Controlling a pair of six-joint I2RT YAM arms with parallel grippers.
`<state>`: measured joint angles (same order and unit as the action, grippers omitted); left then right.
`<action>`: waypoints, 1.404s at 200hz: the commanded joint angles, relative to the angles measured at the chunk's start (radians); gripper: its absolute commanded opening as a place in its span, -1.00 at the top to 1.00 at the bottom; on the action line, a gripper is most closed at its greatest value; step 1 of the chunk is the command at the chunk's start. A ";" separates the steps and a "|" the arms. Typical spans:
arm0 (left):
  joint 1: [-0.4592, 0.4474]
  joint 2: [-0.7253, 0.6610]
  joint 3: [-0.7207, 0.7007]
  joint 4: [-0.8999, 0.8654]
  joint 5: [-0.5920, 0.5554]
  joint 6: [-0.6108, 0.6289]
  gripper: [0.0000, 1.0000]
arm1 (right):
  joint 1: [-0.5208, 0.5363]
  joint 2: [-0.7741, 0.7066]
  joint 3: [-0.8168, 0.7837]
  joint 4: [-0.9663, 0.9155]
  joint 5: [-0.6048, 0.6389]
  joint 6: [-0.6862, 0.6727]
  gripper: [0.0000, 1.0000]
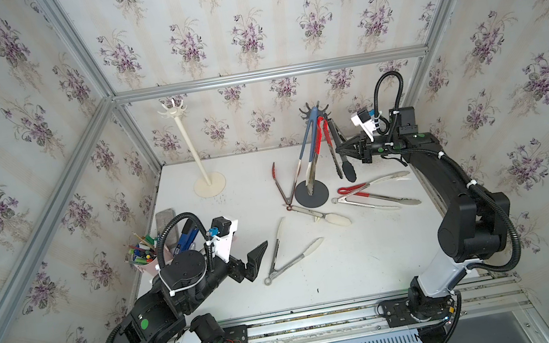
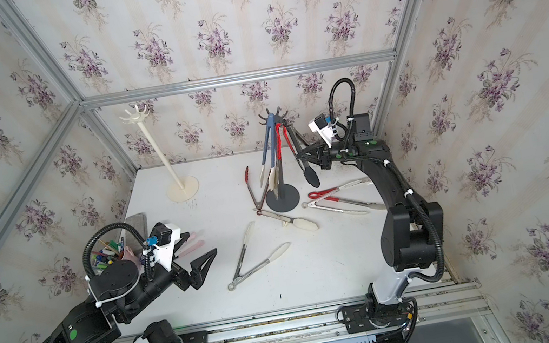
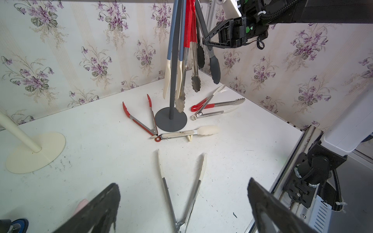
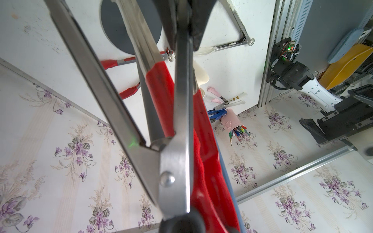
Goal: Hang food tongs on kitchen utensil racks
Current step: Hang the food tongs on the rack, then adjust the food tongs at the center of the board.
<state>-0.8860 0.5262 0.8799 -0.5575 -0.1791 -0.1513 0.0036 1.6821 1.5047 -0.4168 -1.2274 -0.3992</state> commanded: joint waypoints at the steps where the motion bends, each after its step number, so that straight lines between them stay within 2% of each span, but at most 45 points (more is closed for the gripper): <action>1: 0.000 0.003 0.006 0.009 0.002 -0.002 -0.99 | 0.001 -0.006 -0.005 -0.015 0.026 -0.025 0.89; 28: 0.000 0.012 0.008 0.010 0.003 -0.002 -0.99 | 0.001 -0.036 -0.036 0.021 0.085 -0.016 0.49; 46: 0.001 0.020 0.011 0.010 -0.006 -0.005 -0.99 | 0.001 -0.059 -0.065 0.059 0.162 0.008 0.38; 62: 0.000 0.027 0.011 0.010 -0.010 -0.006 -0.99 | -0.002 -0.075 -0.082 0.073 0.178 0.025 0.27; 70: 0.001 0.030 0.012 0.010 -0.008 -0.006 -0.99 | -0.002 -0.087 -0.098 0.089 0.189 0.036 0.00; 96: 0.001 0.041 0.013 0.009 -0.012 -0.008 -0.99 | -0.002 -0.144 -0.182 0.177 0.239 0.077 -0.15; 120: 0.000 0.050 0.010 0.011 -0.017 -0.014 -0.99 | -0.002 -0.200 -0.256 0.245 0.264 0.106 -0.38; 201: 0.001 0.112 -0.007 0.008 -0.062 -0.079 -0.99 | -0.005 -0.378 -0.430 0.370 0.330 0.194 -0.48; 281: 0.004 0.233 -0.006 0.006 -0.065 -0.137 -0.99 | -0.004 -0.544 -0.521 0.381 0.409 0.267 -0.54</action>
<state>-0.8848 0.7326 0.8703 -0.5583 -0.2340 -0.2508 -0.0002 1.1721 0.9974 -0.0586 -0.8558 -0.1673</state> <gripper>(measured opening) 0.993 0.767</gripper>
